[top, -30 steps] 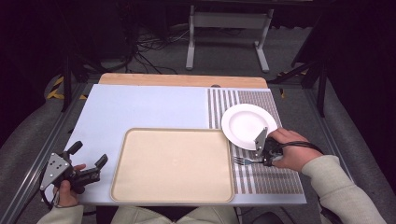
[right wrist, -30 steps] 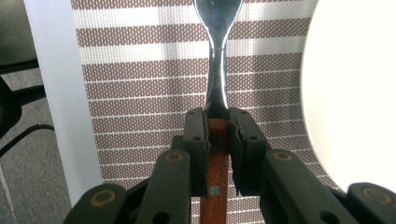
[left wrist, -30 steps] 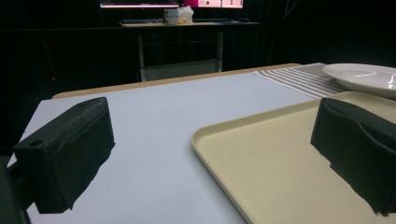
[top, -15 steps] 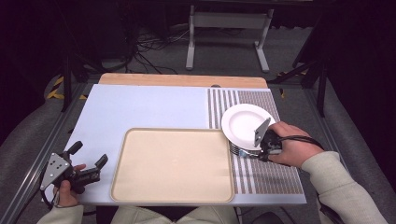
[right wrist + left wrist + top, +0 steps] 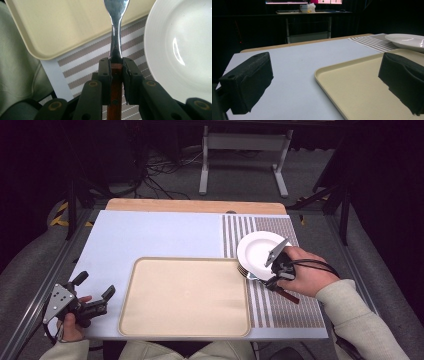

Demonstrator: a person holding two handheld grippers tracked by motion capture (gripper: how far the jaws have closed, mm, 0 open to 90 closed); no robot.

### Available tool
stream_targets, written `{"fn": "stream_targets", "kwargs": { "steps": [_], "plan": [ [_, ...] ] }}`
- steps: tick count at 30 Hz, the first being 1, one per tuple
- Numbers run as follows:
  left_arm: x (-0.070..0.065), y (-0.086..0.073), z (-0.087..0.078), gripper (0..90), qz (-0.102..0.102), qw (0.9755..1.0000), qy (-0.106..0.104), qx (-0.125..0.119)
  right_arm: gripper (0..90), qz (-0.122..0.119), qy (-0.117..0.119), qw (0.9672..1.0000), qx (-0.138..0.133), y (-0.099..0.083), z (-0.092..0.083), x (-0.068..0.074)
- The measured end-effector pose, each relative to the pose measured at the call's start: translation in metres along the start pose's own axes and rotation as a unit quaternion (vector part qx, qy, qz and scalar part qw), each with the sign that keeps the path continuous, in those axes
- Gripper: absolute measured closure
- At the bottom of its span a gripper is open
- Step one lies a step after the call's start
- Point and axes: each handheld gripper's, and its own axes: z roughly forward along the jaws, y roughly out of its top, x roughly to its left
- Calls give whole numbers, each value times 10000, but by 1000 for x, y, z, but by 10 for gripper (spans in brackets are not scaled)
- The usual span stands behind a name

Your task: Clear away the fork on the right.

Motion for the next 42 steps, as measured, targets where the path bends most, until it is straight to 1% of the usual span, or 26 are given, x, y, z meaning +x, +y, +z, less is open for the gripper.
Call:
{"fn": "stream_targets", "kwargs": {
  "steps": [2, 4, 5, 7, 8, 10, 13, 15, 16, 18, 20, 22, 23, 24, 26, 28, 29, 30, 32, 33, 34, 37, 42],
  "plan": [
    [0, 0, 0, 0, 5, 10000, 7, -4, 778, 199, 61, 9997, -99, 4, 0, 2],
    [0, 0, 0, 0, 8, 10000, 6, -3, 778, 338, 73, 9993, -155, 7, 0, 3],
    [0, 0, 0, 0, 8, 10000, 6, -3, 778, 338, 73, 9993, -155, 7, 0, 3],
    [0, 0, 0, 0, 7, 10000, 2, -3, 778, 434, 80, 9988, -191, 10, 1, 5],
    [0, 0, 0, 0, 8, 10000, 3, -2, 778, 521, 116, 9984, -202, 11, 1, 6],
    [0, 0, 0, 0, 8, 10000, 2, -3, 778, 629, 104, 9977, -213, 14, 3, 7],
    [0, 0, 0, 0, 11, 10000, 3, -3, 778, 932, 81, 9953, -229, 18, 4, 9],
    [0, 0, 0, 0, 11, 10000, 4, -3, 778, 1044, 105, 9941, -273, 20, 5, 9],
    [0, 0, 0, 0, 9, 10000, 3, -2, 778, 1044, 105, 9941, -273, 20, 5, 9],
    [0, 0, 0, 0, 10, 10000, -1, -1, 778, 1192, 107, 9923, -319, 25, 6, 12],
    [1, 0, 0, 0, 19, 10000, 0, 1, 778, 1224, 123, 9918, -342, 26, 6, 12],
    [0, 0, 0, 0, 7, 10000, -6, 2, 778, 1487, 253, 9877, -414, 29, 8, 13],
    [0, 0, 0, 0, 7, 10000, -7, 4, 778, 1569, 295, 9862, -431, 30, 9, 14],
    [0, 0, 0, 0, 8, 10000, -6, 1, 778, 1600, 318, 9857, -426, 32, 9, 14],
    [1, 0, 0, 0, 21, 10000, -8, 5, 778, 1671, 272, 9849, -371, 35, 12, 16],
    [0, 0, 0, 0, -8, 10000, -1, -1, 778, 1752, 317, 9834, -338, 37, 13, 17],
    [1, 0, 0, 0, -5, 10000, -4, 7, 778, 1830, 352, 9820, -322, 39, 14, 19],
    [1, 0, 0, 0, -7, 10000, -1, 9, 777, 1847, 349, 9816, -334, 40, 14, 20],
    [1, 0, 0, 0, -8, 10000, 4, 1, 778, 1942, 374, 9797, -333, 43, 15, 22],
    [1, 0, 0, 0, -8, 10000, 4, 1, 777, 2037, 401, 9776, -348, 45, 15, 24],
    [0, 0, 0, 0, -5, 10000, 2, 2, 778, 2094, 389, 9765, -346, 46, 16, 25],
    [1, 1, 0, 0, 13, 10000, 2, -3, 778, 2143, 333, 9757, -315, 50, 18, 28],
    [1, 1, -1, 0, 14, 10000, -3, -9, 778, 2278, 276, 9727, -333, 57, 22, 33]
  ]
}}
